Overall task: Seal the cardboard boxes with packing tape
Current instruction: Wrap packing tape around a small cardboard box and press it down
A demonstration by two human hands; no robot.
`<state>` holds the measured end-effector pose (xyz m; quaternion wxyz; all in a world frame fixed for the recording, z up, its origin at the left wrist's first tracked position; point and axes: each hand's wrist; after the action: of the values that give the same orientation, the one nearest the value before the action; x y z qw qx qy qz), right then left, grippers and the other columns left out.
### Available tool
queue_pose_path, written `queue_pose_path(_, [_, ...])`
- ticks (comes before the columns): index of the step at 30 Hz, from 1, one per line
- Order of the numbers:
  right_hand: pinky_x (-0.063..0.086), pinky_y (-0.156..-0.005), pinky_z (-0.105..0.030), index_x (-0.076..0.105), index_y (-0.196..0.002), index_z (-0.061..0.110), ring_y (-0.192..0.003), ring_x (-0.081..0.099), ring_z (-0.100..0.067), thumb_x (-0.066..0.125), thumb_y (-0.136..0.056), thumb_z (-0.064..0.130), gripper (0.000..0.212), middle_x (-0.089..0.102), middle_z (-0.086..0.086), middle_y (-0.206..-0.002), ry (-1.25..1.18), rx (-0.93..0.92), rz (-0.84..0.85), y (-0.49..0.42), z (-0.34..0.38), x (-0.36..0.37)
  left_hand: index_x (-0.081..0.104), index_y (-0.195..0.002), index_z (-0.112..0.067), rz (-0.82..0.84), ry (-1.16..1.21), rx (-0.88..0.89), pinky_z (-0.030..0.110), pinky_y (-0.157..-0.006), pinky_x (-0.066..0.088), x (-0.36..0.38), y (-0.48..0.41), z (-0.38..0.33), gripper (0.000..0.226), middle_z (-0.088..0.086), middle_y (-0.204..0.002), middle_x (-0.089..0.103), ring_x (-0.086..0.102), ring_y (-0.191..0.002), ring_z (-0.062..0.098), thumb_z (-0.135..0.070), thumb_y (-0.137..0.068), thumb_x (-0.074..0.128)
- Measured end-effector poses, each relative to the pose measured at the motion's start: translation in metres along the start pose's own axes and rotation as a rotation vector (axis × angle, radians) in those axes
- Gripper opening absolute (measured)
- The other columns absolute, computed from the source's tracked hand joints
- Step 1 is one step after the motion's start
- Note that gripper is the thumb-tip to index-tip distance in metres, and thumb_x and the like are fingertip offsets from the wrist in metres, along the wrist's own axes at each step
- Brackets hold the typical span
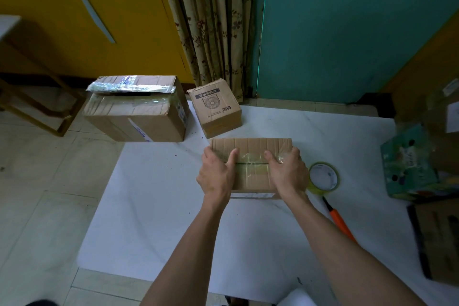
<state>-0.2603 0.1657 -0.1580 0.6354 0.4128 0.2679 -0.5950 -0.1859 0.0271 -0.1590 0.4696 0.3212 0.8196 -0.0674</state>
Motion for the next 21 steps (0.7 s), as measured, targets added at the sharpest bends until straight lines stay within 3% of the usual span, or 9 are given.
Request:
queue_pose_path(4, [0.04, -0.071, -0.039, 0.056, -0.11, 0.003, -0.099, 0.062, -0.04, 0.047, -0.103, 0.035, 0.034, 0.068, -0.02, -0.107, -0.013, -0.057, -0.032, -0.001, -0.007, -0.002, 0.054, -0.119, -0.013, -0.07, 0.093, 0.025, 0.042, -0.079, 0.053, -0.003, -0.005, 0.007, 0.041, 0.008, -0.103, 0.068, 0.065, -0.091, 0.029, -0.049, -0.105, 0.042])
queue_pose_path(8, [0.034, -0.069, -0.038, 0.052, -0.101, 0.005, -0.094, 0.062, -0.041, 0.033, -0.107, 0.029, 0.031, 0.067, -0.021, -0.101, -0.066, -0.102, 0.012, -0.003, -0.015, -0.003, 0.061, -0.12, -0.013, -0.092, 0.134, 0.043, 0.043, -0.079, 0.055, -0.005, -0.006, 0.011, 0.041, 0.01, -0.098, 0.07, 0.066, -0.087, 0.03, -0.041, -0.109, 0.033])
queue_pose_path(11, [0.041, -0.075, -0.038, 0.055, -0.12, 0.001, -0.101, 0.062, -0.039, 0.032, -0.106, 0.04, 0.047, 0.067, -0.022, -0.11, -0.152, -0.05, 0.052, -0.002, -0.022, -0.003, 0.055, -0.123, -0.015, 0.079, 0.136, 0.018, 0.04, -0.08, 0.054, -0.008, -0.005, 0.012, 0.057, 0.001, -0.101, 0.064, 0.062, -0.09, 0.024, -0.064, -0.095, 0.052])
queue_pose_path(14, [0.04, -0.07, -0.035, 0.062, -0.104, -0.001, -0.092, 0.064, -0.039, 0.035, -0.106, 0.036, 0.046, 0.069, -0.021, -0.098, -0.235, -0.049, 0.009, 0.001, -0.025, 0.001, 0.043, -0.126, -0.022, 0.195, 0.076, -0.002, 0.045, -0.082, 0.058, -0.01, -0.004, 0.015, 0.087, -0.005, -0.103, 0.056, 0.061, -0.092, 0.023, -0.084, -0.069, 0.066])
queue_pose_path(17, [0.035, -0.068, -0.031, 0.066, -0.096, -0.003, -0.089, 0.064, -0.039, 0.034, -0.107, 0.024, 0.043, 0.07, -0.023, -0.096, -0.24, -0.047, -0.028, 0.0, -0.022, -0.002, 0.043, -0.128, -0.018, 0.185, 0.067, 0.029, 0.046, -0.083, 0.058, -0.008, -0.006, 0.018, 0.076, 0.002, -0.111, 0.062, 0.063, -0.097, 0.025, -0.075, -0.082, 0.061])
queue_pose_path(21, [0.03, -0.068, -0.032, 0.064, -0.097, -0.005, -0.092, 0.062, -0.042, 0.034, -0.107, 0.021, 0.041, 0.069, -0.026, -0.097, -0.21, -0.049, -0.033, -0.002, -0.018, -0.006, 0.048, -0.134, -0.012, 0.16, 0.092, 0.07, 0.045, -0.089, 0.055, -0.008, -0.012, 0.021, 0.058, 0.013, -0.119, 0.067, 0.064, -0.103, 0.032, -0.059, -0.102, 0.041])
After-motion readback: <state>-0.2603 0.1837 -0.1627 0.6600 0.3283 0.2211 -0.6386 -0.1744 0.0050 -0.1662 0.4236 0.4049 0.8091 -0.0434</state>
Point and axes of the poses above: each hand's wrist, its own y-axis away from the middle knuckle, its own x-axis out of the palm, z = x × y
